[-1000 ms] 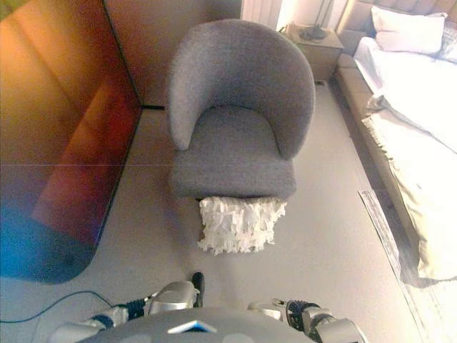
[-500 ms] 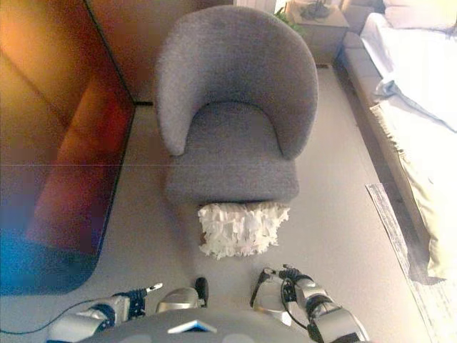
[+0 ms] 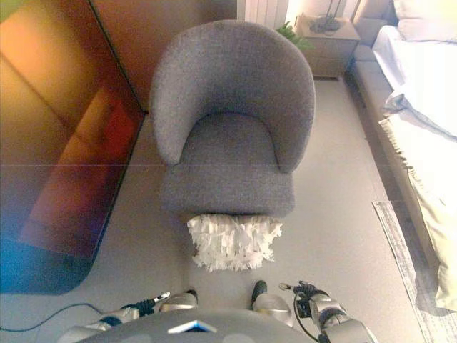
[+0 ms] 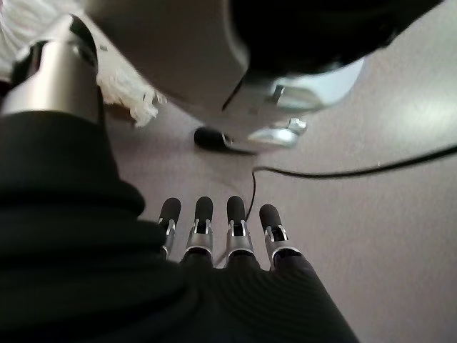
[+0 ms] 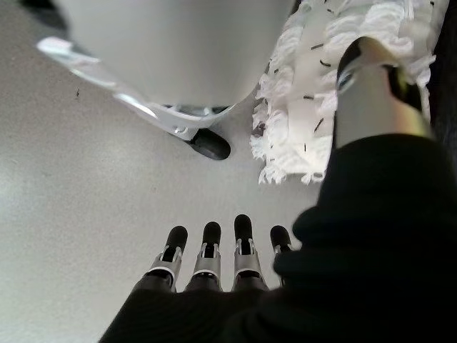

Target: Pick up the cushion and take it to the sofa

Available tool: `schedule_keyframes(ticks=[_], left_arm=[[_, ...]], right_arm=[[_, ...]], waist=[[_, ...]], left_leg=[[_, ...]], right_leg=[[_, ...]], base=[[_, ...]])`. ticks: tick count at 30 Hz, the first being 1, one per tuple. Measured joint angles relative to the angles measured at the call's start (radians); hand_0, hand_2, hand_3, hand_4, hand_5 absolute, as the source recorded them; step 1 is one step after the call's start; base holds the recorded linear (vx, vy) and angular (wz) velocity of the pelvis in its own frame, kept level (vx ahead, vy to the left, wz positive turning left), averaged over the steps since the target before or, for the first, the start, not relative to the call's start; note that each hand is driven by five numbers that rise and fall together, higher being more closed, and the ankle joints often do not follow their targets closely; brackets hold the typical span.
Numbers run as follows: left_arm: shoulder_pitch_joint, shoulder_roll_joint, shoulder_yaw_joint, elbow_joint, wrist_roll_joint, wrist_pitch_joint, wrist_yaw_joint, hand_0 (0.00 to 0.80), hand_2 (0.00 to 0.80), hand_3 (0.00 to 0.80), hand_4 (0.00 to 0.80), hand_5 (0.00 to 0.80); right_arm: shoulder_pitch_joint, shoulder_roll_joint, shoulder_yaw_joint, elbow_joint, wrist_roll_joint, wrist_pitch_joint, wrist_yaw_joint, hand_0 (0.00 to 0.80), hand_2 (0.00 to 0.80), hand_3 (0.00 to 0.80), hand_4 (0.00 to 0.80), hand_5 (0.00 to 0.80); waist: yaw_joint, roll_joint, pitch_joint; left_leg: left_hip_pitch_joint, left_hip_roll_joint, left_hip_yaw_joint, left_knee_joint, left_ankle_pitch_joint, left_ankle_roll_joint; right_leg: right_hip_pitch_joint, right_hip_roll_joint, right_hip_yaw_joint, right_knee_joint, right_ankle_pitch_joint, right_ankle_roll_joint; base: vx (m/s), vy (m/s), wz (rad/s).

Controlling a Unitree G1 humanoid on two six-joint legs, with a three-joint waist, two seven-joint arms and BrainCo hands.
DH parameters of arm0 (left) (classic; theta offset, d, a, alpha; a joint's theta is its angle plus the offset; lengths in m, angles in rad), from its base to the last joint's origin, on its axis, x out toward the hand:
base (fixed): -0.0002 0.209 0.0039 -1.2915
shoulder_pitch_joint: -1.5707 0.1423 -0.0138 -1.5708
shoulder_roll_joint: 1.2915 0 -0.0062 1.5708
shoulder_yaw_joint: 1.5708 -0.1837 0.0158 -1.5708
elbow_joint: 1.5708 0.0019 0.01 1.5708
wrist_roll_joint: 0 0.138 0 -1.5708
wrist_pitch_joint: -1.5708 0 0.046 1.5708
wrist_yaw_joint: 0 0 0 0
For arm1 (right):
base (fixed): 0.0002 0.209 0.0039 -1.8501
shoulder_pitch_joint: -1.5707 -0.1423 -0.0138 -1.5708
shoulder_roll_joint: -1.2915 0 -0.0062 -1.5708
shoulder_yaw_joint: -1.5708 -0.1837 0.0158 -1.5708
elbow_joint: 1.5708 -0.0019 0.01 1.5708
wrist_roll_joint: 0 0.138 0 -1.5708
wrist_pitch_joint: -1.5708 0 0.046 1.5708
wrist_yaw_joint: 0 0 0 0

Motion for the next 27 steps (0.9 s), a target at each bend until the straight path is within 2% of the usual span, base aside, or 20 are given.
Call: schedule_keyframes(ticks=[2,5,8,10,13,16,21,27], left_arm=[[-0.061,0.005,-0.047,-0.019,-0.008,-0.049,0.035,0.0,0.0,0.0,0.0,0.0],[-0.233,0.01,-0.109,-0.023,-0.019,-0.114,0.117,0.0,0.0,0.0,0.0,0.0],[-0.365,0.041,-0.12,-0.052,-0.068,-0.127,0.251,0.0,0.0,0.0,0.0,0.0],[-0.41,0.062,-0.119,-0.082,-0.089,-0.146,0.308,0.0,0.0,0.0,0.0,0.0],[-0.428,0.074,-0.121,-0.098,-0.1,-0.192,0.336,0.0,0.0,0.0,0.0,0.0],[-0.468,0.078,-0.143,-0.098,-0.126,-0.23,0.349,0.0,0.0,0.0,0.0,0.0],[-0.567,0.152,-0.158,-0.073,-0.138,-0.298,0.331,0.0,0.0,0.0,0.0,0.0],[-0.623,0.159,-0.193,-0.188,-0.149,-0.386,0.39,0.0,0.0,0.0,0.0,0.0]], right_arm=[[-0.062,-0.002,0.035,-0.004,0.013,-0.022,-0.058,0.0,0.0,0.0,0.0,0.0],[-0.253,-0.018,0.069,-0.007,0.02,-0.046,-0.159,0.0,0.0,0.0,0.0,0.0],[-0.401,-0.024,0.094,-0.019,0.018,-0.058,-0.201,0.0,0.0,0.0,0.0,0.0],[-0.453,-0.034,0.101,-0.046,0.019,-0.064,-0.229,0.0,0.0,0.0,0.0,0.0],[-0.507,-0.038,0.101,-0.052,0.018,-0.08,-0.292,0.0,0.0,0.0,0.0,0.0],[-0.552,-0.056,0.102,-0.051,0.014,-0.094,-0.337,0.0,0.0,0.0,0.0,0.0],[-0.595,-0.128,0.103,-0.052,0.007,-0.127,-0.374,0.0,0.0,0.0,0.0,0.0],[-0.685,-0.165,0.104,-0.114,0.007,-0.155,-0.463,0.0,0.0,0.0,0.0,0.0]], waist=[[-0.003,0.01,0.038],[-0.009,0.022,0.176],[-0.011,0.007,0.303],[-0.011,0.001,0.357],[-0.034,-0.002,0.37],[-0.039,0.004,0.398],[-0.04,0.01,0.419],[-0.06,0.01,0.421]], left_leg=[[-0.147,-0.006,0.006,0.081,0.002,0.005],[-0.358,-0.022,0.004,0.221,-0.001,0.026],[-0.456,-0.03,0.004,0.302,-0.013,0.035],[-0.476,-0.033,0.004,0.319,-0.012,0.037],[-0.521,-0.045,0.007,0.325,-0.007,0.046],[-0.581,-0.05,0.016,0.339,0.0,0.053],[-0.666,-0.045,0.014,0.402,-0.02,0.057],[-0.83,-0.042,-0.001,0.476,-0.028,0.061]], right_leg=[[-0.134,-0.022,-0.006,0.074,-0.006,-0.006],[-0.362,-0.064,0.0,0.253,-0.029,-0.013],[-0.483,-0.095,0.021,0.38,-0.064,-0.03],[-0.507,-0.105,0.026,0.401,-0.064,-0.032],[-0.554,-0.115,0.038,0.403,-0.059,-0.027],[-0.614,-0.118,0.058,0.404,-0.034,-0.018],[-0.683,-0.12,0.062,0.435,-0.031,-0.022],[-0.832,-0.124,0.075,0.495,-0.036,-0.026]], base=[[-0.469,0.047,0.18],[-0.24,0.076,0.14],[-0.075,0.098,0.04],[-0.067,0.127,-0.02],[-0.122,0.133,0.02],[-0.058,0.087,-0.03],[0.06,-0.012,0.0],[-0.029,-0.05,0.06]])
